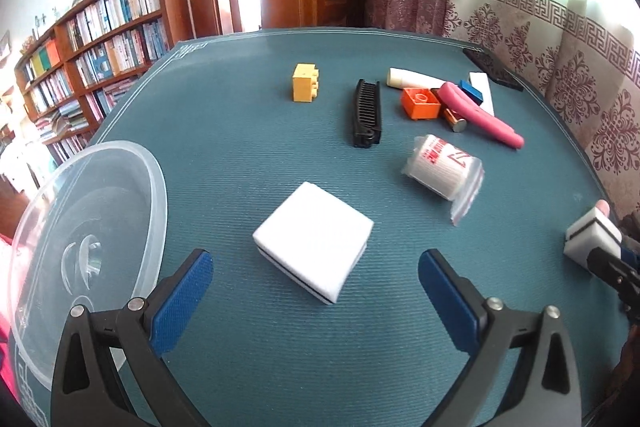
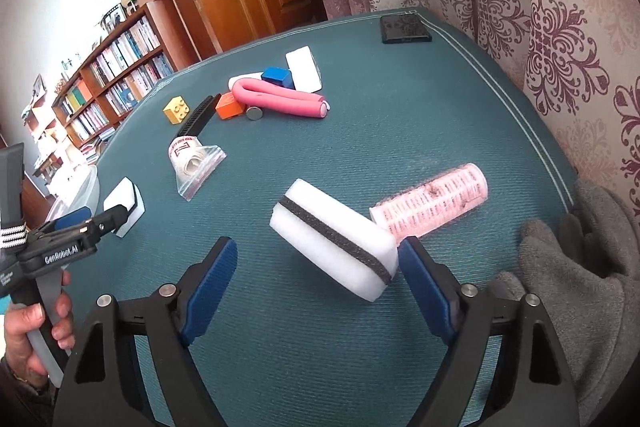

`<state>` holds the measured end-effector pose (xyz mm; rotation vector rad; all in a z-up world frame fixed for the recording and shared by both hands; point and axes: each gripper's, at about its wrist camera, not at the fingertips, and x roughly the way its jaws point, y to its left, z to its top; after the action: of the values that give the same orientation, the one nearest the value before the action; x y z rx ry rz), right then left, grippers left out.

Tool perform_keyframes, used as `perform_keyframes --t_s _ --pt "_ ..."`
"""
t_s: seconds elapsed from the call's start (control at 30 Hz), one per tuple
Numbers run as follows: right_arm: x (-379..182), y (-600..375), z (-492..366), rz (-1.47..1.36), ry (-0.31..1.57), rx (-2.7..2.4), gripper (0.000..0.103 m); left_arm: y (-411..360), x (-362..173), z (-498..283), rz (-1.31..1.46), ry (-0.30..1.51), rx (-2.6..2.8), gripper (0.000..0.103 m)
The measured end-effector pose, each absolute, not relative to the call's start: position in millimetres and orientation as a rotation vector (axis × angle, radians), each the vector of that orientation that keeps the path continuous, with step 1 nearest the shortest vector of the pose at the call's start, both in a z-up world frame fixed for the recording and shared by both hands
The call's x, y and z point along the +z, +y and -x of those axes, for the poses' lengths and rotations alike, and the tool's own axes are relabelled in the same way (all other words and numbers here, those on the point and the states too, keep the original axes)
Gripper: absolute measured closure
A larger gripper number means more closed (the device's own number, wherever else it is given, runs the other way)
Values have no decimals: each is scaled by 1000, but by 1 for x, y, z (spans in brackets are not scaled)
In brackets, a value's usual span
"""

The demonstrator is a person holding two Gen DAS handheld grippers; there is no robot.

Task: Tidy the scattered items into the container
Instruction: 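Grasp a white sponge with the left tool while the right tool holds the striped sponge, then carry both sponges over the clear plastic bowl and open both tools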

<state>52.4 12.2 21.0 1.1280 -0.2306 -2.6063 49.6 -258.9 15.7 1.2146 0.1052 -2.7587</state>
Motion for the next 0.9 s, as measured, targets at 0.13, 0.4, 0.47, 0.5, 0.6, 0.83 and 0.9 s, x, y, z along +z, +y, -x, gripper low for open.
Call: perform_keyframes --t_s 0.13,0.4,0.47,0.5,0.6,0.83,0.9 --pt "21 11 -54 -1118 -239 -2607 19 -274 13 -41 -1241 229 -2785 0" --pt "19 10 -55 -1131 -241 -2600 32 -272 5 -26 -1268 159 -2813 4" --pt "19 10 -55 -1133 -243 -2595 35 -270 5 -26 -1267 134 -2818 9" --pt "20 10 -55 -1133 -243 -2592 35 -270 6 -26 -1265 125 -2823 11" --pt "21 7 -57 -1129 -230 -2582 37 -269 5 -26 -1319 159 -2862 29" --pt "24 -1 -61 -1116 -187 -2563 37 -276 3 -28 -1337 193 -2877 35" --pt "22 -2 -60 -1121 -182 -2564 37 -278 3 -29 -1337 199 -2877 37"
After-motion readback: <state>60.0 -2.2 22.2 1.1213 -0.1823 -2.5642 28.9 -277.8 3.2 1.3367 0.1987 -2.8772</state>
